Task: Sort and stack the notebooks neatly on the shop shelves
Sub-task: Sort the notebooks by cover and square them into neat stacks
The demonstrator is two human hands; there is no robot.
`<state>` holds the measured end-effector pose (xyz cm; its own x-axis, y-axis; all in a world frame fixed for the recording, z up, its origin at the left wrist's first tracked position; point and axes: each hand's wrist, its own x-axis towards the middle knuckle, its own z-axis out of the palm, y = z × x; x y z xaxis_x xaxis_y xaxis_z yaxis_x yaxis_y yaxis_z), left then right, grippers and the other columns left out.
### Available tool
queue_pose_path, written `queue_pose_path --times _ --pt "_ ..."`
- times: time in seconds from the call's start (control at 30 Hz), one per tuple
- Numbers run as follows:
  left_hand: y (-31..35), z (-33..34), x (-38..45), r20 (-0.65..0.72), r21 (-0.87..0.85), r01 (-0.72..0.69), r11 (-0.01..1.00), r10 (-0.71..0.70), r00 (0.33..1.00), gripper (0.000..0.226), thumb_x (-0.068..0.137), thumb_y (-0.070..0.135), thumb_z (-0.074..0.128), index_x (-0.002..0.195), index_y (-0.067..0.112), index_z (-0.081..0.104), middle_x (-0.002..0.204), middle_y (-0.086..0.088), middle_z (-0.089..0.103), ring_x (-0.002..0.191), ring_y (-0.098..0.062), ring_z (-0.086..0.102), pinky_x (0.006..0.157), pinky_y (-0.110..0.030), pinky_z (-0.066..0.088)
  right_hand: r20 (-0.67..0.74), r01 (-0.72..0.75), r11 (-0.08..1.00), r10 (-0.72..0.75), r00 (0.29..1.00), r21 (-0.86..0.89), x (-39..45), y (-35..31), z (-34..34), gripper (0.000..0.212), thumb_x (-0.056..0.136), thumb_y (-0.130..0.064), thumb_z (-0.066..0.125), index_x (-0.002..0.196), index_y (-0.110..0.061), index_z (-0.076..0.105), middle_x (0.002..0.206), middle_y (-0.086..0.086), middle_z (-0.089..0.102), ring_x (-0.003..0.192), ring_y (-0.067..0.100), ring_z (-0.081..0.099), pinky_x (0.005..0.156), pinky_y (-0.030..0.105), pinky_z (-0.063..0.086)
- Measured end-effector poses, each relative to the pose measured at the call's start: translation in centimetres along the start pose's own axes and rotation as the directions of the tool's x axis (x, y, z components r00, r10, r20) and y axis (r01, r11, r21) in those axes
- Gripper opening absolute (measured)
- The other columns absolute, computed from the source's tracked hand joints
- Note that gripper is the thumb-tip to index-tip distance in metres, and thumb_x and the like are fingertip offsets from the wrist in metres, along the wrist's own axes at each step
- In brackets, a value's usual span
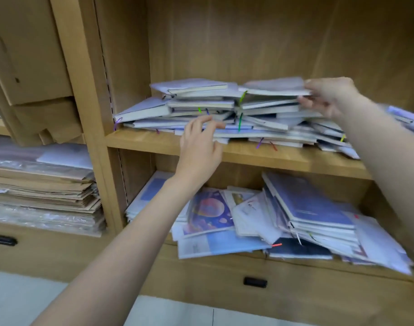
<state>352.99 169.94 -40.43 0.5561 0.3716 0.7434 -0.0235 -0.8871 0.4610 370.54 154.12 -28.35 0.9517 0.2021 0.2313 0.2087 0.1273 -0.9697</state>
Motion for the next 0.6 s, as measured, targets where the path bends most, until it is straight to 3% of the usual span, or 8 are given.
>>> queue_pose_path --times 0.1,0.17,0.23,0.27,0.33,0.4,0.47,0.6 --pt "-1.5 0.9 -0.9 0.018 0.051 0.012 0.999 -0.013 1.0 0.036 0.084 0.0 0.047 0.116 0.012 0.056 0.134 -0.009 0.043 0.129 -0.026 0.032 0.107 -0.041 0.026 -0.074 0.045 0.992 -0.054 0.996 -0.122 -0.2 -0.2 0.1 0.033 0.092 -0.021 0.059 0.119 -0.005 0.047 0.118 0.01 0.051 0.056 0.011 0.064 0.063 0.024 0.058" --pt "-2.9 1.4 -3.4 -0.008 0.082 0.004 0.997 -0.004 1.0 0.035 0.082 0.0 0.049 0.114 0.01 0.058 0.13 -0.01 0.048 0.124 -0.027 0.039 0.104 -0.041 0.03 -0.099 0.232 0.889 -0.292 0.951 -0.394 -3.5 1.5 0.2 0.033 0.094 -0.026 0.052 0.122 -0.008 0.051 0.122 0.006 0.049 0.074 0.012 0.058 0.084 0.016 0.049" --pt "-5.0 2.6 -7.4 0.027 0.087 0.038 0.995 -0.04 0.999 0.032 0.081 0.006 0.048 0.11 0.009 0.06 0.124 -0.01 0.052 0.118 -0.026 0.043 0.098 -0.04 0.034 -0.005 0.468 0.707 -0.555 0.832 -0.53 -8.3 5.7 0.1 0.024 0.092 -0.017 0.049 0.114 -0.009 0.056 0.115 0.006 0.045 0.084 0.012 0.05 0.079 0.003 0.036" --pt "-6.2 3.3 -9.6 0.069 0.101 0.061 0.993 -0.069 0.995 0.032 0.079 0.011 0.047 0.108 0.01 0.061 0.12 -0.01 0.055 0.114 -0.025 0.045 0.095 -0.039 0.036 0.072 0.534 0.657 -0.593 0.802 -0.532 -10.5 8.4 0.0 0.019 0.09 -0.011 0.05 0.108 -0.009 0.058 0.11 0.004 0.043 0.086 0.013 0.05 0.076 0.006 0.038" --pt "-8.9 4.9 -13.9 0.226 0.219 0.045 0.975 -0.096 0.969 0.033 0.074 0.022 0.045 0.101 0.014 0.063 0.111 -0.008 0.06 0.104 -0.024 0.051 0.087 -0.034 0.04 0.256 0.536 0.63 -0.484 0.837 -0.562 -12.9 14.5 0.0 0.017 0.088 -0.008 0.055 0.104 -0.009 0.059 0.106 0.001 0.043 0.089 0.016 0.053 0.077 0.022 0.046" --pt "-11.4 6.3 -16.9 0.381 0.362 0.013 0.932 -0.161 0.911 0.034 0.064 0.03 0.057 0.094 0.018 0.066 0.105 -0.008 0.064 0.097 -0.027 0.061 0.083 -0.035 0.044 0.457 0.472 0.567 -0.18 0.871 -0.675 -13.8 19.9 0.4 0.028 0.09 -0.014 0.057 0.117 -0.008 0.055 0.115 0.005 0.046 0.102 0.02 0.053 0.085 0.029 0.044" --pt "-13.4 7.3 -18.4 0.477 0.436 0.034 0.899 -0.263 0.838 0.044 0.055 0.028 0.076 0.096 0.014 0.07 0.106 -0.013 0.067 0.099 -0.035 0.064 0.087 -0.043 0.047 0.594 0.515 0.464 0.031 0.804 -0.721 -14.1 24.5 0.6 0.043 0.093 -0.02 0.055 0.133 -0.009 0.043 0.133 0.006 0.041 0.122 0.022 0.044 0.095 0.027 0.035" --pt "-15.0 7.2 -18.6 0.503 0.494 0.008 0.869 -0.293 0.813 0.045 0.059 0.034 0.07 0.099 0.013 0.069 0.114 -0.016 0.064 0.109 -0.037 0.06 0.086 -0.055 0.047 0.768 0.724 0.284 0.079 0.636 -0.628 -14.2 29.3 2.7 0.054 0.093 -0.019 0.051 0.142 -0.003 0.032 0.15 0.012 0.028 0.139 0.024 0.026 0.11 0.031 0.027"
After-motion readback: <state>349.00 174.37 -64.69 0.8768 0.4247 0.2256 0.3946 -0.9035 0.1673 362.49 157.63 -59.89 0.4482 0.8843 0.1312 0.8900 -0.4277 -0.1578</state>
